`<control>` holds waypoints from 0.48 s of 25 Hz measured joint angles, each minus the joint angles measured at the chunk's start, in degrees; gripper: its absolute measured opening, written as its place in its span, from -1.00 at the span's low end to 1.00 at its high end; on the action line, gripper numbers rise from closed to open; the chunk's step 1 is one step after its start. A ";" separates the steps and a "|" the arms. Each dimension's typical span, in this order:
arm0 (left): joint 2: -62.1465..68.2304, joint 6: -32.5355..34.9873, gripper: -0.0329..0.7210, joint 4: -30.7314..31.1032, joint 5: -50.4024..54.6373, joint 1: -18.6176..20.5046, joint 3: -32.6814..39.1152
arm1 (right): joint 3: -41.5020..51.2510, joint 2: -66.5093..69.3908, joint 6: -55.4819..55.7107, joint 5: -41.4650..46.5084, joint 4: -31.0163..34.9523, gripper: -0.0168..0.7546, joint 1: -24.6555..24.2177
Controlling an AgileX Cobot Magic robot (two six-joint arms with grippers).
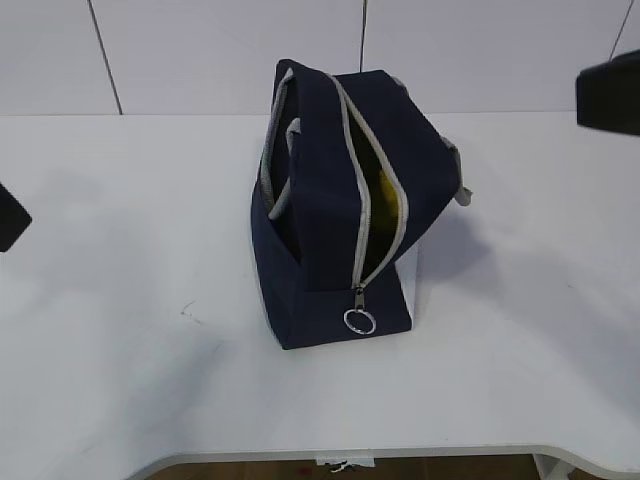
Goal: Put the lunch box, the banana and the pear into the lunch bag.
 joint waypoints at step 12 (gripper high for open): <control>-6.79 -2.56 -0.22 0.13 0.27 0.00 1.09 | 0.12 9.51 1.85 14.69 -2.60 -0.17 0.00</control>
